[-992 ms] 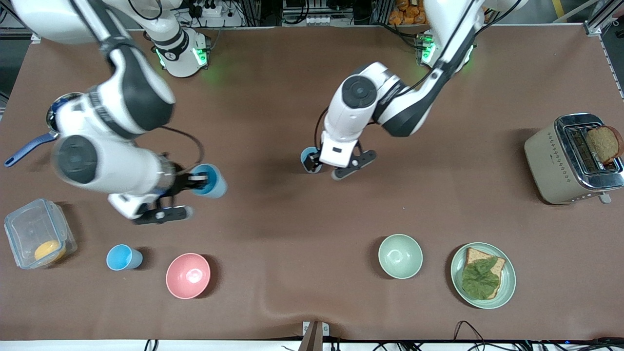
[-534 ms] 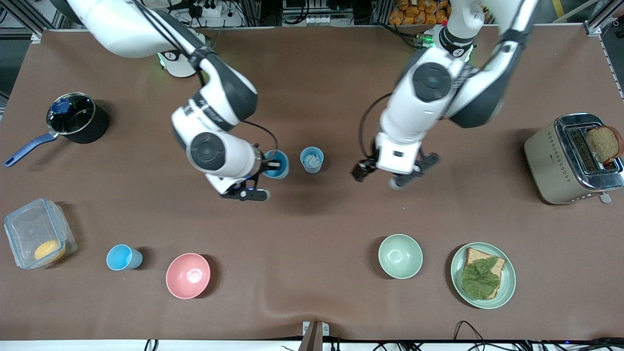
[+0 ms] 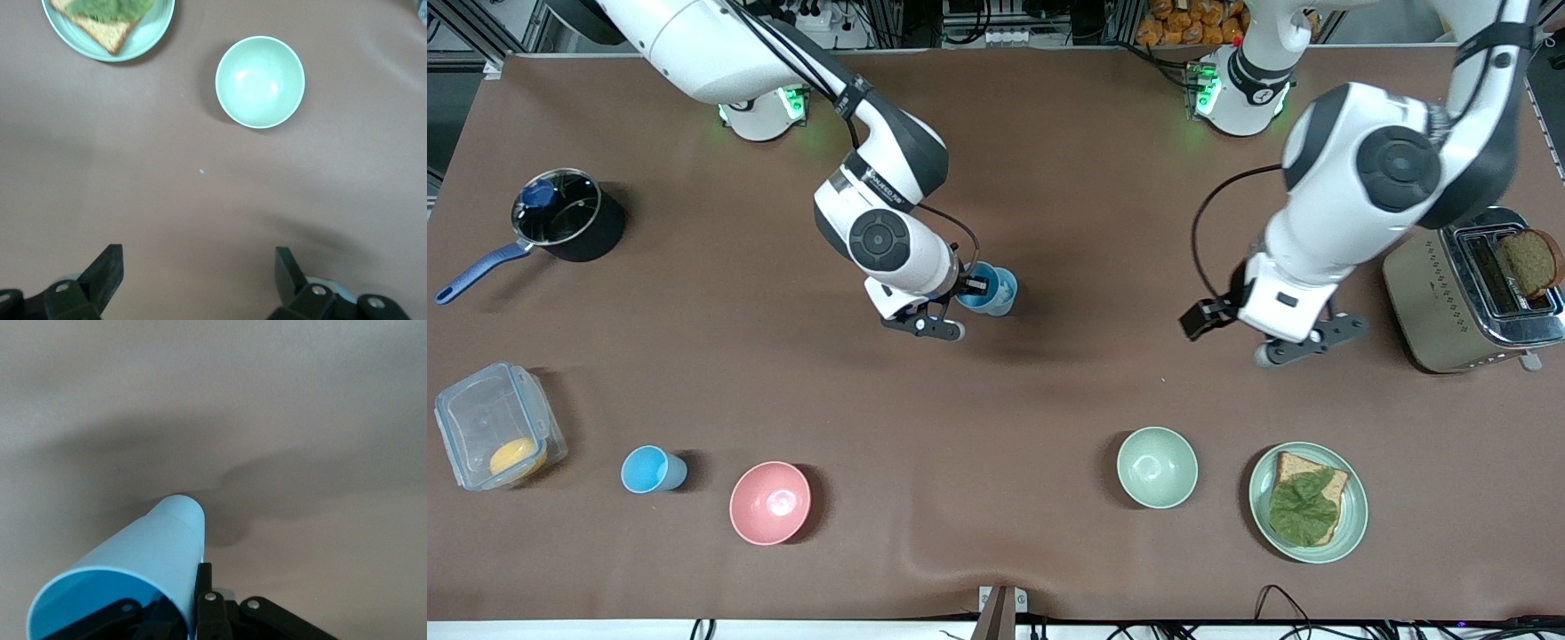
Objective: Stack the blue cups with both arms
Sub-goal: 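Open the right gripper to release the stacked cup while the left gripper retracts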
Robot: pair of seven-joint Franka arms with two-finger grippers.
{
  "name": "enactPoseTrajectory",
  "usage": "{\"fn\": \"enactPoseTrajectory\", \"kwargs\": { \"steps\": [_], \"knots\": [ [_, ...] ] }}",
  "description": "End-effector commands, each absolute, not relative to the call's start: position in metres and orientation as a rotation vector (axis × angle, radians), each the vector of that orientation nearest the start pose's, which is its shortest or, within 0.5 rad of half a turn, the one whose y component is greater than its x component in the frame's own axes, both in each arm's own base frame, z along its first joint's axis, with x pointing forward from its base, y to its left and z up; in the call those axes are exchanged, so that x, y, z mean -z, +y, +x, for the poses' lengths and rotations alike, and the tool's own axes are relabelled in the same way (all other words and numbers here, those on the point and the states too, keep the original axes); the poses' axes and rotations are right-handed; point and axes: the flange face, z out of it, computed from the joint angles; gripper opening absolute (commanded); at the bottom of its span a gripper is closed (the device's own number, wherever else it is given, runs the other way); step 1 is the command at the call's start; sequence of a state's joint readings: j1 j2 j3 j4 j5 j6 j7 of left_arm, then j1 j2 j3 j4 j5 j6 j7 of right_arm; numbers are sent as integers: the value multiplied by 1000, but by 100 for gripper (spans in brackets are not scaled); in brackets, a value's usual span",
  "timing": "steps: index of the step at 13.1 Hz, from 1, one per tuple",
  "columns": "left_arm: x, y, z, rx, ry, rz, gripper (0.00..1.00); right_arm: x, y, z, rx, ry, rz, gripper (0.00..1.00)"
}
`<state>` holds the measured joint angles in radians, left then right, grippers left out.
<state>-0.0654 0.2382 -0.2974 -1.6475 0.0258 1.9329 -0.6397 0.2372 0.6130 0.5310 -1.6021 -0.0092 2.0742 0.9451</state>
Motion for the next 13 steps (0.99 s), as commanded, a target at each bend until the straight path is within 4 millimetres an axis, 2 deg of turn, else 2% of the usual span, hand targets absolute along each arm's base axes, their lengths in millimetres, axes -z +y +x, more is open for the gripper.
{"fn": "enactPoseTrajectory", "kwargs": {
  "steps": [1, 3, 5, 6, 8, 12, 13],
  "knots": [
    [-501, -177, 596, 53, -359, -3166, 100, -308, 451, 504, -399, 386, -2956, 0],
    [-509, -155, 601, 74, -276, -3171, 100, -300, 447, 502, -411, 379, -2968, 0],
    [-514, -132, 606, 76, -206, -3172, 100, -290, 460, 489, -408, 347, -2982, 0],
    [-514, -129, 606, 70, -176, -3172, 100, -286, 459, 490, -409, 354, -2985, 0],
    [-534, -128, 601, 98, -175, -3167, 100, -286, 459, 491, -404, 356, -2985, 0],
    [-566, -120, 594, 40, -185, -3143, 100, -285, 458, 494, -336, 313, -3019, 0],
    [-569, -119, 593, 27, -187, -3139, 100, -285, 458, 494, -332, 310, -3021, 4]
  ]
}}
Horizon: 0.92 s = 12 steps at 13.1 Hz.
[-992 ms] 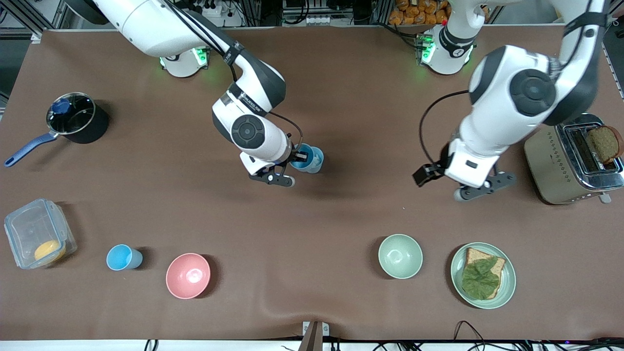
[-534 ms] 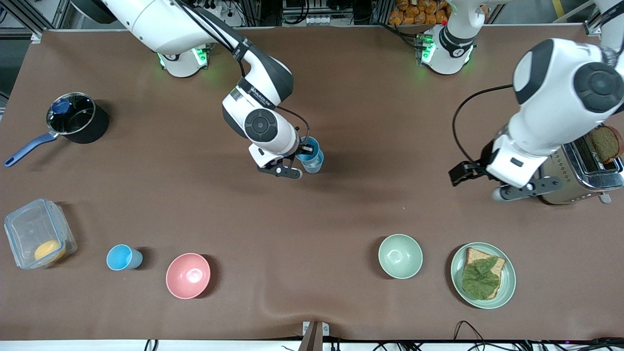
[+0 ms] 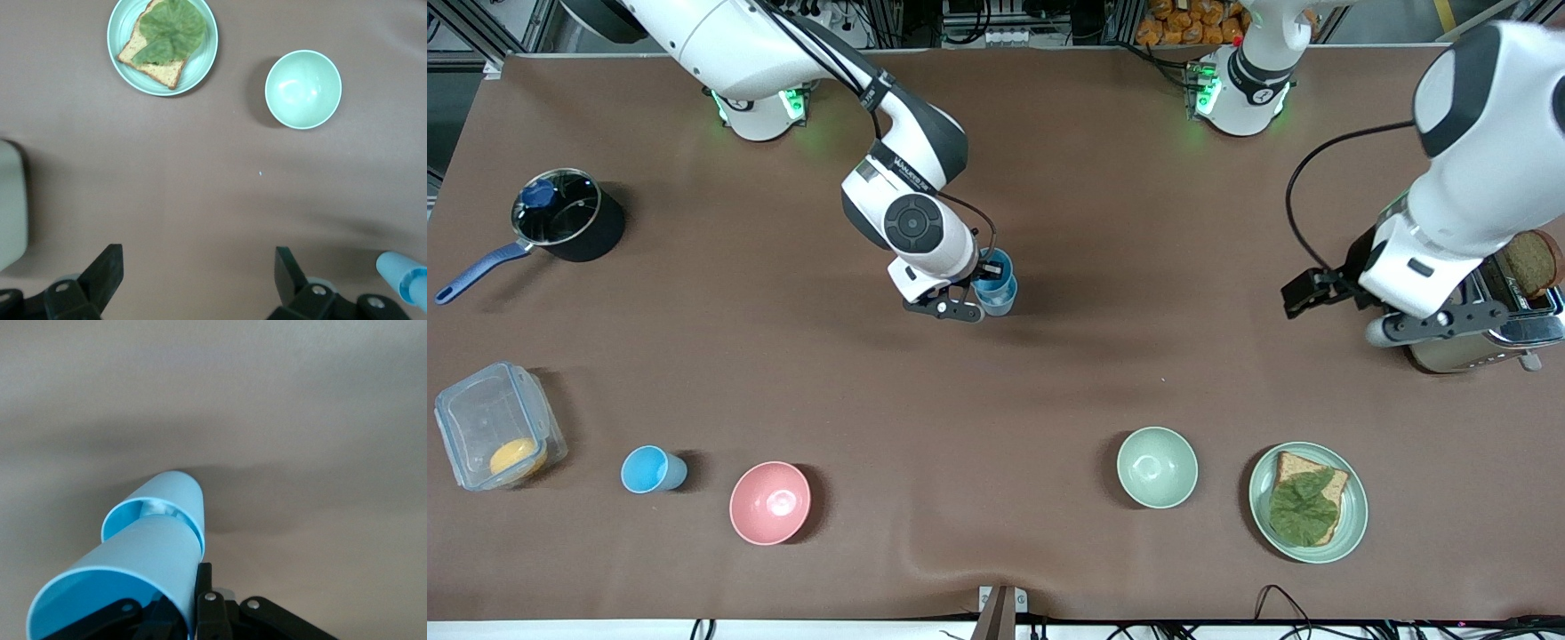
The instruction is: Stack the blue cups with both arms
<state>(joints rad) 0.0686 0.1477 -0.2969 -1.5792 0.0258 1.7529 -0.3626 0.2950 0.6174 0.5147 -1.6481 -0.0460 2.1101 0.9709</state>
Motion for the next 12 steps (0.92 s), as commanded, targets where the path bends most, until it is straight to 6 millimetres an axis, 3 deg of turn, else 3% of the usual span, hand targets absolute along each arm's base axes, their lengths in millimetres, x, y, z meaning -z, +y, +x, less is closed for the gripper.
{"fn": "enactPoseTrajectory", "kwargs": {
  "steps": [1, 2, 3, 5, 8, 10, 12],
  "knots": [
    [-569, -117, 593, 23, -194, -3135, 100, -286, 458, 496, -328, 321, -3020, 23],
    [-570, -114, 593, 25, -201, -3135, 100, -289, 454, 501, -323, 359, -3014, 71],
    [-570, -108, 595, 28, -216, -3135, 100, -296, 456, 500, -310, 398, -3012, 100],
    [-584, -108, 598, 71, -216, -3143, 100, -316, 444, 518, -308, 432, -3007, 100],
    [-585, -104, 594, 32, -223, -3135, 100, -357, 422, 545, -355, 448, -3035, 100],
    [-585, -103, 593, 17, -218, -3131, 100, -383, 377, 568, -329, 285, -3052, 100],
    [-585, -103, 593, 15, -221, -3133, 100, -406, 297, 600, -338, 138, -3066, 100]
  ]
}}
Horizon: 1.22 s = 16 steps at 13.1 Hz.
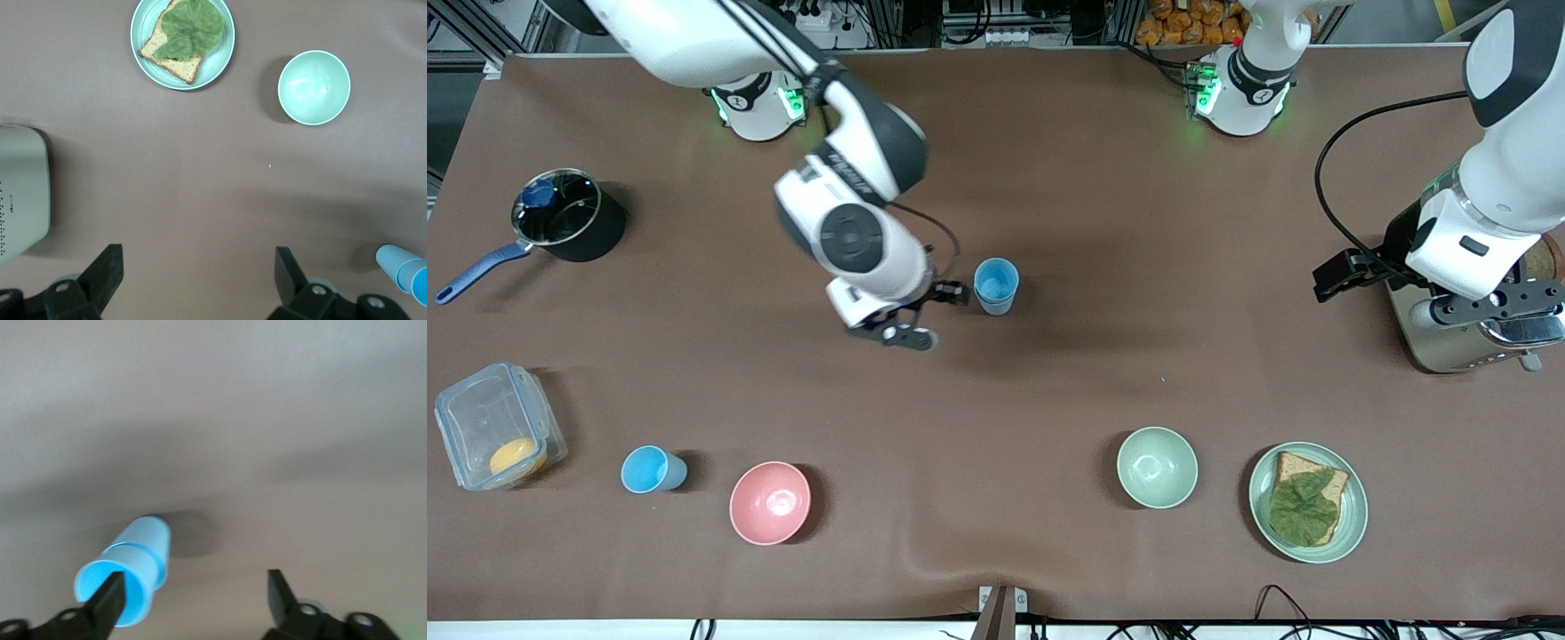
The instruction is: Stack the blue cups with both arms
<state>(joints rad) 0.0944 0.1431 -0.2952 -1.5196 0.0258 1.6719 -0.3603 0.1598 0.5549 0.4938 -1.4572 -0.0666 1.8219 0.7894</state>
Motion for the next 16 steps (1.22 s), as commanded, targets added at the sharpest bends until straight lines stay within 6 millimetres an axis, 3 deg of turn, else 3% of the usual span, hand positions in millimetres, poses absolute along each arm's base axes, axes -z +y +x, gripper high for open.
{"fn": "enactPoseTrajectory", "kwargs": {
  "steps": [1, 3, 4, 7, 8, 10, 12, 14, 16],
  "knots": [
    [-587, -100, 593, 20, -226, -3132, 100, -421, 252, 613, -336, 73, -3067, 100],
    [-592, -92, 588, 32, -210, -3125, 100, -445, 148, 636, -315, -24, -3047, 100],
    [-595, -90, 587, 42, -215, -3117, 100, -457, 109, 641, -278, -101, -3037, 100],
    [-598, -79, 588, 49, -238, -3107, 100, -490, 45, 639, -198, -203, -3041, 100],
    [-601, -78, 584, 43, -231, -3106, 100, -496, 30, 638, -183, -198, -3047, 100],
    [-605, -78, 569, 2, -240, -3107, 100, -504, 19, 633, -213, -195, -3066, 100],
    [-605, -74, 560, -6, -251, -3101, 100, -546, 23, 611, -195, -186, -3167, 100],
    [-605, -71, 549, 6, -259, -3097, 100, -561, 23, 596, -238, -231, -3184, 100],
    [-607, -68, 540, 21, -266, -3094, 100, -582, 11, 580, -225, -242, -3160, 100]
  ]
}}
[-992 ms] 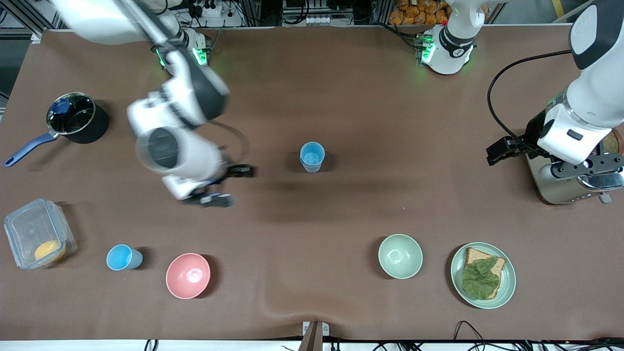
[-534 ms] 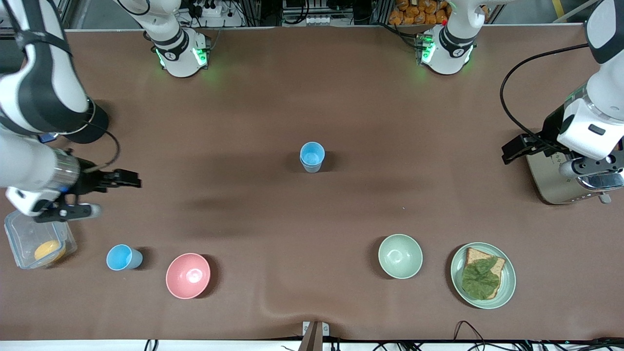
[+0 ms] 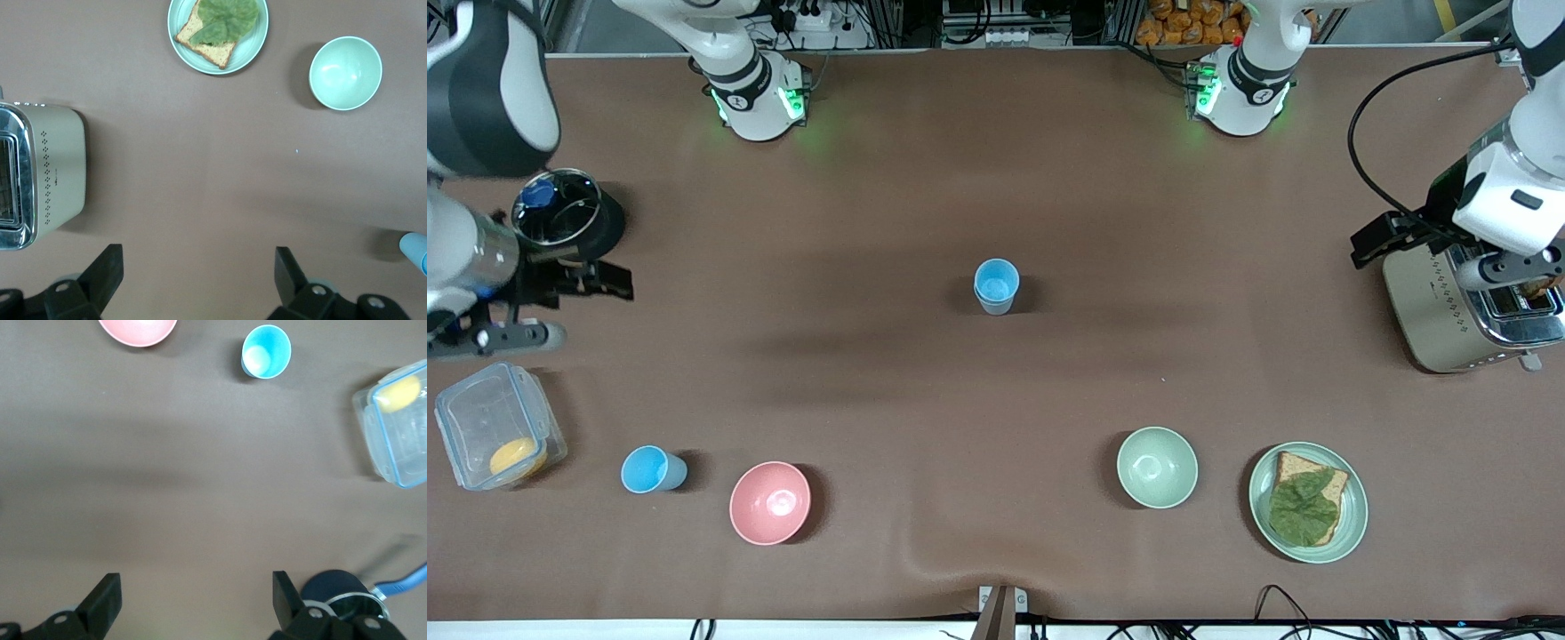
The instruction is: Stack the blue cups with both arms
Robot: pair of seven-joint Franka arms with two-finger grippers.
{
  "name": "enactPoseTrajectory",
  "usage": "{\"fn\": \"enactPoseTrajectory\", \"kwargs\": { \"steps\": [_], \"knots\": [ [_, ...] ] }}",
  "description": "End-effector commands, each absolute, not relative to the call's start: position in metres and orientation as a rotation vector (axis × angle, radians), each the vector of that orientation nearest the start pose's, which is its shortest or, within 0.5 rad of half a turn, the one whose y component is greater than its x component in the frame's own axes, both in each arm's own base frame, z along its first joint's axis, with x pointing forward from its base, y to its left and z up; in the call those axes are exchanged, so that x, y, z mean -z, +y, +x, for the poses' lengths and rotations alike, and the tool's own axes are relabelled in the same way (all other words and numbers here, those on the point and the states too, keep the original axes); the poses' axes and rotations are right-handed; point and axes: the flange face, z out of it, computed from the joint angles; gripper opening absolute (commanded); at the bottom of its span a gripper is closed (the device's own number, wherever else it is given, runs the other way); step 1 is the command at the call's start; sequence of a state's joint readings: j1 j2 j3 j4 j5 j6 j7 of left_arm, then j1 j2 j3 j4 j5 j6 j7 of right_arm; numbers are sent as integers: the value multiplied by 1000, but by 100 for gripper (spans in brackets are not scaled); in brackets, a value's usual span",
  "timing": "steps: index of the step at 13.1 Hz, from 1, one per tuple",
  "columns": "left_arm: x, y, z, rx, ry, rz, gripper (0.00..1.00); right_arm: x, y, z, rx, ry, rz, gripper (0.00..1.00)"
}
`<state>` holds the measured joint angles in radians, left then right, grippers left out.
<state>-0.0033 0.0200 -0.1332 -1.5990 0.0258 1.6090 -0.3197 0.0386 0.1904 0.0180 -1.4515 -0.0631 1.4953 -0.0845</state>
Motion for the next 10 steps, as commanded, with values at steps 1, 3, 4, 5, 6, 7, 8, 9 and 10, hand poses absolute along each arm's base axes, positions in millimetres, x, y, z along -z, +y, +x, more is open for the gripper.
{"fn": "enactPoseTrajectory", "kwargs": {
  "steps": [1, 3, 4, 5, 6, 7, 8, 9, 10],
  "knots": [
    [-608, -69, 535, 28, -268, -3090, 100, -591, 7, 565, -220, -218, -3115, 100],
    [-611, -70, 532, 39, -265, -3085, 100, -603, 0, 542, -197, -189, -3093, 100],
    [-614, -70, 531, 49, -277, -3084, 100, -602, 0, 540, -197, -177, -3094, 100],
    [-620, -70, 531, 62, -281, -3095, 100, -603, -5, 541, -182, -158, -3095, 100],
    [-624, -71, 530, 72, -253, -3096, 100, -604, -18, 542, -160, -120, -3096, 100],
    [-627, -73, 530, 79, -247, -3088, 100, -605, -26, 541, -162, -96, -3096, 100],
    [-635, -74, 531, 105, -252, -3090, 100, -606, -36, 539, -165, -66, -3089, 100],
    [-638, -74, 533, 111, -253, -3090, 100, -609, -43, 534, -174, -39, -3069, 100],
    [-639, -74, 533, 111, -253, -3090, 100, -611, -45, 531, -182, -31, -3053, 100]
  ]
}}
